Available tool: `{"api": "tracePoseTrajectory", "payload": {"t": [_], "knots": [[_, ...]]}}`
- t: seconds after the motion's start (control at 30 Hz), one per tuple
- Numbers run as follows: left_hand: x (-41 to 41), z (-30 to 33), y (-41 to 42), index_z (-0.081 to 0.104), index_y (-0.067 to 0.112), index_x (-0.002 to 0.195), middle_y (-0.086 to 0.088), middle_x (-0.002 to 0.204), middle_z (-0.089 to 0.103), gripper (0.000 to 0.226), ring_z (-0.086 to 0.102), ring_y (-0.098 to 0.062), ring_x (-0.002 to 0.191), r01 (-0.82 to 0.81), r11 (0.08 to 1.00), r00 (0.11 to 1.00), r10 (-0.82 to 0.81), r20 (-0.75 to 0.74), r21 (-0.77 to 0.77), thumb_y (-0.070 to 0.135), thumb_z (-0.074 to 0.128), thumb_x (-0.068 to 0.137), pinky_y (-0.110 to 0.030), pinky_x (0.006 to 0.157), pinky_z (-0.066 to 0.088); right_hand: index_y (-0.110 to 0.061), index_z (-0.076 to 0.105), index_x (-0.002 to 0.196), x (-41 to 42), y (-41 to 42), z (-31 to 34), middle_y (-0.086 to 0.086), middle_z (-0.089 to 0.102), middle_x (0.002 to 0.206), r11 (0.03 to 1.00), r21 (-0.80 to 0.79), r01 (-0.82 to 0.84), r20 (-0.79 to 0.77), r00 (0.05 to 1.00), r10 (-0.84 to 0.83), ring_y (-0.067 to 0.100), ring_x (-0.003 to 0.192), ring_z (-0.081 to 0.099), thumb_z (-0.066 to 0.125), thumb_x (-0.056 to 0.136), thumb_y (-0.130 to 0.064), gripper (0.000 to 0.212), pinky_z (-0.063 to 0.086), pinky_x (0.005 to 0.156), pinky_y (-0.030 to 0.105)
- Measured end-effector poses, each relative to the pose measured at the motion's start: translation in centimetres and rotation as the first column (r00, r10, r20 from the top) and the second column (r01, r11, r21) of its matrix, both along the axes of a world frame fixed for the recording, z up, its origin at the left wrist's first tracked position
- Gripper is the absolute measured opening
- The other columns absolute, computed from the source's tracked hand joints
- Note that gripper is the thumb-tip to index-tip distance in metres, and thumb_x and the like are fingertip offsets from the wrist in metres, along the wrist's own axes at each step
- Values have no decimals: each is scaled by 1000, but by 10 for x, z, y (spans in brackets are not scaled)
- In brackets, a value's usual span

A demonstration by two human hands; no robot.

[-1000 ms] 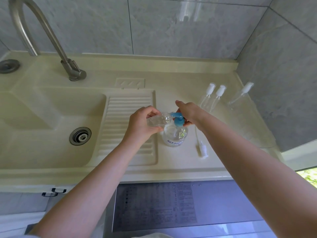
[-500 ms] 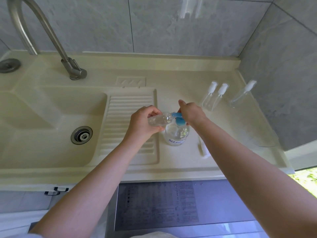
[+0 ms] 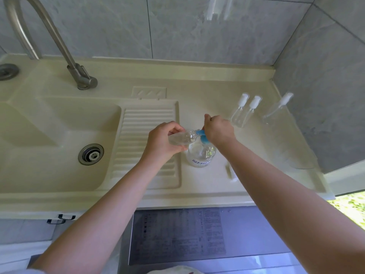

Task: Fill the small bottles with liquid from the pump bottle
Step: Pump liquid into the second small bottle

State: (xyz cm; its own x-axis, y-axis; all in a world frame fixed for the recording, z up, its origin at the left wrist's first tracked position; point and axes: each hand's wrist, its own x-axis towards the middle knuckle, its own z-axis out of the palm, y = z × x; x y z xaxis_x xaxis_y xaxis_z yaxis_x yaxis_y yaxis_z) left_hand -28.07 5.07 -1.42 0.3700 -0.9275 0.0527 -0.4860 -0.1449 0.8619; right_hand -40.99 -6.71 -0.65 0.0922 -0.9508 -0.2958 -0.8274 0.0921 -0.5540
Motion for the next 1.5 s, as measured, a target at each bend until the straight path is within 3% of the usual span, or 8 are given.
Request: {"api": "tracePoseTrajectory", "payload": {"t": [0.2, 0.37, 0.53, 0.73, 0.87, 1.13, 1.3, 1.5], "knots": [[1, 2, 0, 67, 22, 88, 17, 88, 65, 45, 54, 16, 77, 15, 1000, 999, -15, -34, -7, 5, 91, 54, 0, 74, 38, -7, 67, 102, -9, -2, 13, 14, 71, 92, 990, 128, -63, 79, 995, 53, 28, 62, 65, 31, 98, -45, 52, 53, 90, 35], [2, 4, -2, 67, 21, 88, 15, 88, 66, 45, 54, 14, 74, 35, 999, 999, -35, -41, 6, 3, 90, 53, 0, 74, 37, -7, 59, 85, -4, 0, 12, 13, 69, 96, 992, 101, -81, 51, 996, 76, 32, 62, 65, 32, 93, -22, 33, 50, 64, 33], [5, 4, -4, 67, 19, 91, 9, 95, 68, 43, 57, 8, 81, 68, 997, 998, -67, -17, 42, 5, 90, 57, 0, 72, 38, -7, 67, 93, 1, 5, 10, 19, 68, 95, 1000, 27, -9, 64, 998, 7, 41, 82, 65, 29, 92, -35, 47, 56, 86, 43], [8, 6, -2, 68, 23, 91, 8, 93, 70, 47, 64, -5, 82, 95, 992, 995, -92, -33, 82, 9, 93, 54, -5, 70, 44, -10, 67, 100, -5, 3, 19, 13, 72, 90, 989, 122, -83, 50, 996, 77, 30, 70, 69, 32, 98, -50, 54, 54, 87, 35], [10, 10, -4, 69, 21, 90, 7, 91, 71, 48, 66, -8, 80, 109, 990, 994, -107, -32, 87, 9, 94, 51, -7, 70, 47, -4, 63, 99, -5, 0, 23, 13, 71, 95, 985, 150, -90, 59, 995, 82, 28, 60, 66, 37, 97, -32, 38, 55, 82, 34], [11, 9, -4, 70, 20, 91, 7, 90, 70, 49, 66, -3, 78, 118, 987, 992, -113, -46, 106, 6, 94, 51, -5, 68, 44, -10, 70, 101, -4, 5, 4, 16, 68, 101, 1000, 27, -16, 50, 999, 14, 37, 89, 61, 30, 97, -39, 50, 47, 79, 35], [10, 8, -5, 68, 24, 89, 9, 89, 69, 48, 67, -5, 77, 133, 987, 990, -127, -66, 90, 5, 92, 52, -8, 66, 44, -8, 70, 97, -12, -1, 14, 9, 69, 77, 986, 141, -84, 136, 989, 65, 24, 55, 64, 36, 97, -45, 50, 54, 88, 36], [14, 9, -2, 67, 29, 87, 10, 91, 69, 48, 65, -1, 74, 168, 982, 984, -163, -67, 89, 10, 94, 52, -10, 69, 47, -5, 69, 97, -5, 1, 7, 19, 69, 98, 999, 22, -38, 85, 996, 36, 40, 88, 64, 35, 94, -29, 42, 55, 87, 42]]}}
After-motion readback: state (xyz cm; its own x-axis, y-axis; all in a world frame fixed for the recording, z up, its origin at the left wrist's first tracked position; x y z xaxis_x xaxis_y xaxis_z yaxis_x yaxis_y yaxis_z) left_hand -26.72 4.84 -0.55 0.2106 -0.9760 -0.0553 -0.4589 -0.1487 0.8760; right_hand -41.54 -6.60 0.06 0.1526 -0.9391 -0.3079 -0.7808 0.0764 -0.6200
